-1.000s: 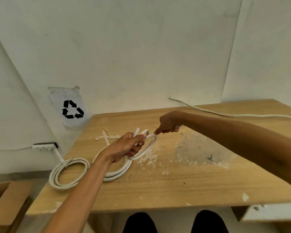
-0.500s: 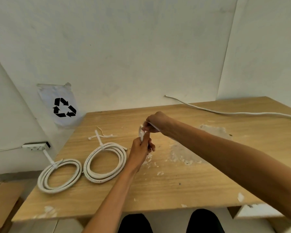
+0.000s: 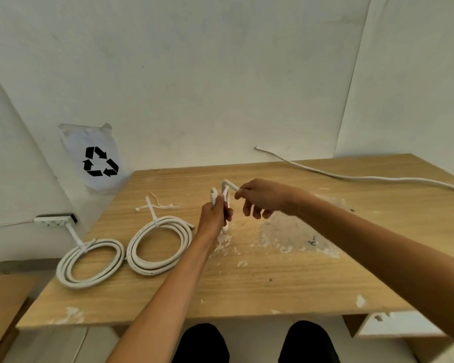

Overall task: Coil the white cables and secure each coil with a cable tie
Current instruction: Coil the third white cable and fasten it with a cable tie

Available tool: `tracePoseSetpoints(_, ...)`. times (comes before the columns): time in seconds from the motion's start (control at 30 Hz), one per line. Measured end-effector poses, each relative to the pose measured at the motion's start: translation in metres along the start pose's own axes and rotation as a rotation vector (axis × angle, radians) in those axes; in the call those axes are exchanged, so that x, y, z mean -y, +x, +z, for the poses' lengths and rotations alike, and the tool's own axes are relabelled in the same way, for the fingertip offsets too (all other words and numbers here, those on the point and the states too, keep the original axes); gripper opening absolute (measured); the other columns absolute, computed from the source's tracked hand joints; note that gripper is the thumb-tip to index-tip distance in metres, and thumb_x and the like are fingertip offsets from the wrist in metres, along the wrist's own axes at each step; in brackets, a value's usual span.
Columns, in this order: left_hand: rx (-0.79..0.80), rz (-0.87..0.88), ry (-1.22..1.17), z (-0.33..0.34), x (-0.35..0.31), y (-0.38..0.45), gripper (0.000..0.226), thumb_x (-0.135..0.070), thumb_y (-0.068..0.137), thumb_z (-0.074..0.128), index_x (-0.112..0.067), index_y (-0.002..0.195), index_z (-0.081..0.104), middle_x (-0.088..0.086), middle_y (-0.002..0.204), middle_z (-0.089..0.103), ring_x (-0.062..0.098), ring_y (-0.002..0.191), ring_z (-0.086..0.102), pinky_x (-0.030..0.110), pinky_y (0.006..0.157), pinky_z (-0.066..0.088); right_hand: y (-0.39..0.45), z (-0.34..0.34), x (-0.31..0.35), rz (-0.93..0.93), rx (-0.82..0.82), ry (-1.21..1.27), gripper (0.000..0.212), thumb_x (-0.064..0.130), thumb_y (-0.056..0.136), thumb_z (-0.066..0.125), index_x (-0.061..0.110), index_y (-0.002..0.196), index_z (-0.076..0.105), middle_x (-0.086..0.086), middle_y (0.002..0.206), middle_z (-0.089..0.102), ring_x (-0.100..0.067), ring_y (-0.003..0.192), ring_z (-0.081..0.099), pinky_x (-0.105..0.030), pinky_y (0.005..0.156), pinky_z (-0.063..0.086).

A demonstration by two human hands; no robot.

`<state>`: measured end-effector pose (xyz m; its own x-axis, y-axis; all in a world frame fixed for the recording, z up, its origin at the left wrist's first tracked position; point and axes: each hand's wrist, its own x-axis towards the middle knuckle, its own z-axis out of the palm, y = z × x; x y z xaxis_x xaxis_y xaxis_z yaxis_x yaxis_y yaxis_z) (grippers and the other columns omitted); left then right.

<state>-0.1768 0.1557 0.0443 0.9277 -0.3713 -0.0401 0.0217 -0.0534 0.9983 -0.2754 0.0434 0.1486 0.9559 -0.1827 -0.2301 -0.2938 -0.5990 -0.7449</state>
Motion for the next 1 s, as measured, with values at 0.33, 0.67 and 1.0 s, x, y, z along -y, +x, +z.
tracePoseSetpoints(0.33,0.069,-0.315,-0.686,0.015,0.005,-0.001,0.051,-0.046,0.098,0.055,-0.001,0.085,0.074,0.018,0.098,0.068,0.031,0.092,0.069,0.045,0.104,0.05,0.019,0.1,-0.064,-0.367,-0.552,-0.356,0.043,0.033,0.106,0.035,0.025,0.147,0.045,-0.008,0.135,0.043,-0.027,0.119,0.043,-0.046,0.096,0.043)
tracePoseSetpoints(0.67,0.085,-0.347,-0.855,0.01,0.018,-0.007,0.053,-0.058,0.099,0.044,-0.017,0.064,0.047,-0.001,0.052,0.047,0.018,0.057,0.058,0.036,0.075,0.051,0.028,0.104,-0.101,-0.57,-0.776,-0.604,0.037,0.045,0.102,0.046,0.02,0.118,0.068,-0.006,0.107,0.064,-0.023,0.089,0.064,-0.037,0.073,0.051)
tracePoseSetpoints(1.0,0.214,-0.326,-1.11,-0.006,0.035,-0.013,0.056,-0.045,0.094,0.052,-0.021,0.047,0.034,-0.006,0.036,0.021,0.009,0.032,0.02,0.025,0.045,0.027,0.059,0.095,-0.108,-0.385,-1.02,-0.049,0.046,0.049,0.101,0.041,0.01,0.108,0.065,-0.002,0.106,0.059,-0.017,0.085,0.06,-0.04,0.068,0.054)
